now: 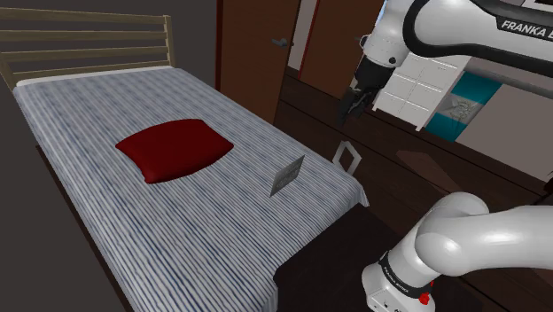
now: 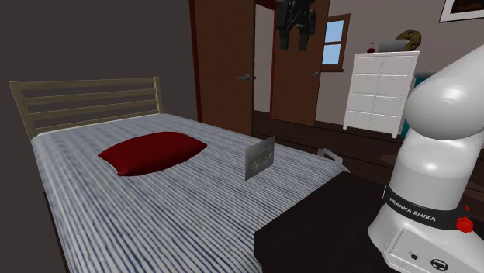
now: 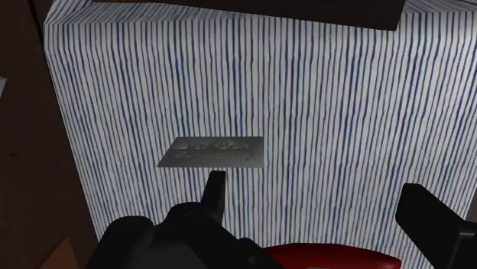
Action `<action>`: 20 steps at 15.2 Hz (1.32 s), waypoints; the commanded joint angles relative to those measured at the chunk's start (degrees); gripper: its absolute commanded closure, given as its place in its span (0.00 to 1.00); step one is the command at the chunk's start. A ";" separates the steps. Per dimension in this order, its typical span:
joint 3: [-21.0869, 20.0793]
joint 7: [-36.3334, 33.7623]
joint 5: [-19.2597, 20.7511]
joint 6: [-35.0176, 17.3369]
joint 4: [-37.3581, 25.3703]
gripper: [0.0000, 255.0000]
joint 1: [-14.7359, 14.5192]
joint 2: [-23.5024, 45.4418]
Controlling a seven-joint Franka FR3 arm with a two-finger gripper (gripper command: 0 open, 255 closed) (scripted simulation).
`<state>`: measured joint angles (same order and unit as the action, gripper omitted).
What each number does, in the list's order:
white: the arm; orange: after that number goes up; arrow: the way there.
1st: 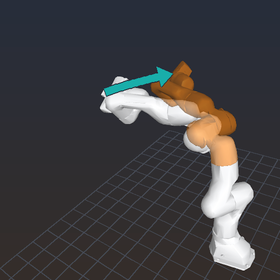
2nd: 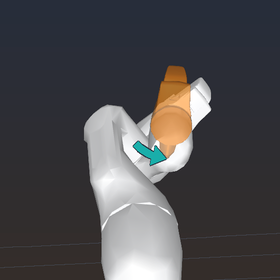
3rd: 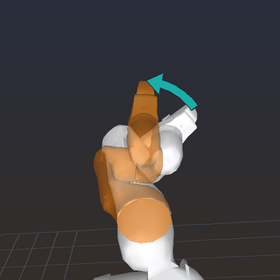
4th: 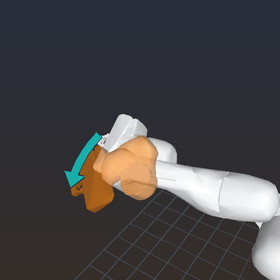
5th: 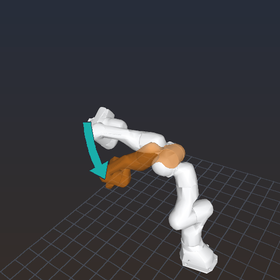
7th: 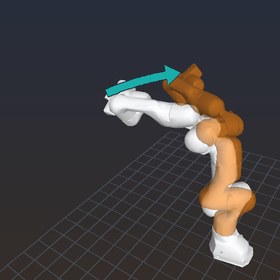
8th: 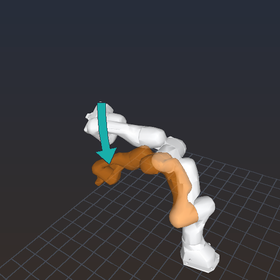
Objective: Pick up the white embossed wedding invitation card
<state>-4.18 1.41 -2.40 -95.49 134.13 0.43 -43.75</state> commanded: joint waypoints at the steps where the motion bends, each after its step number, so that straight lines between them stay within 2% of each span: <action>1: 0.00 0.00 0.00 0.00 0.00 0.00 0.00 0.00; 12: -7.86 -28.07 -6.01 -14.54 0.69 0.00 6.66 19.85; 20: -10.09 -46.68 -8.18 -24.83 -2.39 0.00 10.12 36.69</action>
<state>-14.03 -42.54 -10.38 -118.97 132.54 10.21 -9.57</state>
